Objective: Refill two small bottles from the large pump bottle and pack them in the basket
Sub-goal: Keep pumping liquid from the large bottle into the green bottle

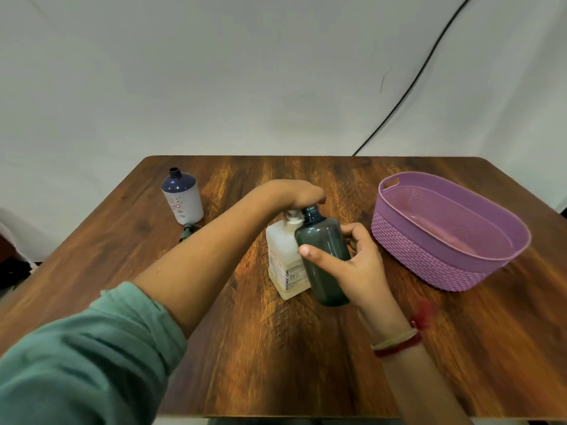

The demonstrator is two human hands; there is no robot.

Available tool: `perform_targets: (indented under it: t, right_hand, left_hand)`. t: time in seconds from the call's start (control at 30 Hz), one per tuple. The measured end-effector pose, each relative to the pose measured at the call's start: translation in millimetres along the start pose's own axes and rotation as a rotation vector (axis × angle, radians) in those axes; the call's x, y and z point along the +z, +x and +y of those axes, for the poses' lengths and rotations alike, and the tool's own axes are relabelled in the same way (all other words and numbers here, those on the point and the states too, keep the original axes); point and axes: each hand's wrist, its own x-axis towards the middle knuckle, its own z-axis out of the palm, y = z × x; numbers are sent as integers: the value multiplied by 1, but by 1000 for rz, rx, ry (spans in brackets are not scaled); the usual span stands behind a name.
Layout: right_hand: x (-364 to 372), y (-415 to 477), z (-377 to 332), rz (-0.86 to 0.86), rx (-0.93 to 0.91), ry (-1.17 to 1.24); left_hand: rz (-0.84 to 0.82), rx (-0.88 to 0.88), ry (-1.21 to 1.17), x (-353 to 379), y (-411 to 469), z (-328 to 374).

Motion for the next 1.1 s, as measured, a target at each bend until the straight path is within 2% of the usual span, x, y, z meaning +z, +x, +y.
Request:
perform_targets:
  t: [0.13, 0.2, 0.33, 0.57, 0.67, 0.97, 1.1]
  right_hand:
    - [-3, 1, -9, -9, -10, 20]
    - [-4, 2, -8, -12, -15, 10]
    - [0, 0, -2, 0, 3, -11]
    - [-3, 1, -7, -10, -7, 12]
    - [-2, 1, -2, -15, -2, 1]
    - [-2, 0, -8, -15, 3, 47]
    - [-2, -2, -4, -20, 3, 26]
  left_hand:
    - [36, 2, 97, -9, -2, 5]
    - [65, 6, 61, -6, 4, 1]
    - [13, -30, -42, 4, 12, -6]
    - [37, -56, 11, -6, 13, -3]
    - [9, -22, -19, 0, 10, -3]
    - [-37, -70, 25, -8, 10, 2]
    - [-21, -37, -50, 1, 12, -2]
